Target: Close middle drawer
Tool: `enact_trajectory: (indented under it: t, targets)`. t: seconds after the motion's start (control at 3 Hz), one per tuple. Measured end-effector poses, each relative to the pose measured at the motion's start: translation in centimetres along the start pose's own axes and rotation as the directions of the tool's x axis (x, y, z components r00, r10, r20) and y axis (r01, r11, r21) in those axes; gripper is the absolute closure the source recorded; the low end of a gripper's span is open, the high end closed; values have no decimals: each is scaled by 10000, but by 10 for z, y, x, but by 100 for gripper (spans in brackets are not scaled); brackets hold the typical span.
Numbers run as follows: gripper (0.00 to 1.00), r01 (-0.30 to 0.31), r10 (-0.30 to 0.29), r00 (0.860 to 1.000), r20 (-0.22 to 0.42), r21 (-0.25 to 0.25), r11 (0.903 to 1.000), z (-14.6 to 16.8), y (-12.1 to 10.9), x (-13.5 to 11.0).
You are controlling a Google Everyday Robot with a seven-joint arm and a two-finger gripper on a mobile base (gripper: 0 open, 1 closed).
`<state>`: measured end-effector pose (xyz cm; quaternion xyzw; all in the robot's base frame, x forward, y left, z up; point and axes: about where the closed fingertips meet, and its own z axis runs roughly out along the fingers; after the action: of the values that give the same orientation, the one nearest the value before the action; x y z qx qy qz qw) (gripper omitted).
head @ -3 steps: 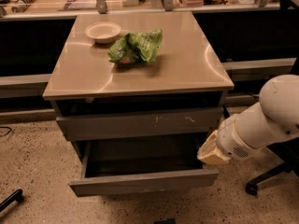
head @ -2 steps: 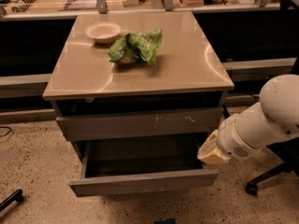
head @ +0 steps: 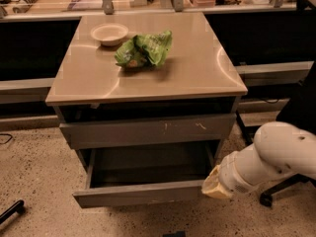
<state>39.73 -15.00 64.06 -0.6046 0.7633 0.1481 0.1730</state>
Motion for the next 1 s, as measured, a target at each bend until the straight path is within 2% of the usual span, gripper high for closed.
enact_trajectory:
  t: [0.33, 0.67, 1.0]
  targets:
    - [100, 152, -129, 9988, 481, -477, 9987, 64, 10, 21]
    - [100, -21, 168, 9915, 1288, -1132, 9936, 131, 21, 41]
    - [100, -227, 483, 9881, 1461, -1716, 9849, 156, 36, 48]
